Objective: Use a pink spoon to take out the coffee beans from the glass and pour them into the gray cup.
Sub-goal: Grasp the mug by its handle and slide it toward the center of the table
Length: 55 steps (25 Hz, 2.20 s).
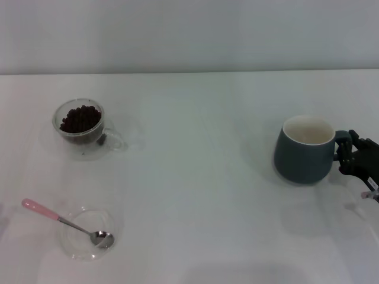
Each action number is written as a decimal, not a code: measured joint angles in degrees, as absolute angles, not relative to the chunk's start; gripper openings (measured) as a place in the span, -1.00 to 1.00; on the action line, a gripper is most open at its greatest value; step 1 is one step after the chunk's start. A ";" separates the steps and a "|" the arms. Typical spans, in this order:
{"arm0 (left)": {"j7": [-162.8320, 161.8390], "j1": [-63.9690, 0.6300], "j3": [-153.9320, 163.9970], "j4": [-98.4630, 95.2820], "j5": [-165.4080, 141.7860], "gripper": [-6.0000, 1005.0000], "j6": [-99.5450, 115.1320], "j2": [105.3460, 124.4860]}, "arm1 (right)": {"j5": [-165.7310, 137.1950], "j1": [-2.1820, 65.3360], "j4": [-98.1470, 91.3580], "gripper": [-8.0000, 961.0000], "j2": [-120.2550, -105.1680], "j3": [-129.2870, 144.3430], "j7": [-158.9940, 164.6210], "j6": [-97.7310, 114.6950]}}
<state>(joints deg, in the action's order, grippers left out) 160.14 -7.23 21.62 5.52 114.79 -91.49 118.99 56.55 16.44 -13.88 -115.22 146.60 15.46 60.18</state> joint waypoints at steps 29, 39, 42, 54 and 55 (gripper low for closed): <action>160.25 -9.62 21.86 5.78 115.39 0.75 -91.41 119.18 | 31.13 20.87 -20.01 -0.60 -115.47 147.30 15.16 59.61; 160.11 -11.18 21.92 6.00 115.37 0.75 -90.08 119.19 | 26.13 21.10 -21.42 -0.62 -115.57 147.24 11.02 56.13; 160.11 -11.33 21.97 5.93 115.32 0.75 -90.06 119.16 | 26.13 21.10 -21.43 -0.55 -115.57 147.01 11.00 55.90; 160.05 -11.46 21.83 5.53 115.30 0.75 -90.00 119.09 | 26.50 20.57 -20.64 0.21 -115.17 146.62 17.98 55.63; 160.04 -11.45 21.81 5.53 115.30 0.75 -90.00 119.09 | 26.40 20.45 -20.41 0.27 -115.13 146.66 18.11 55.84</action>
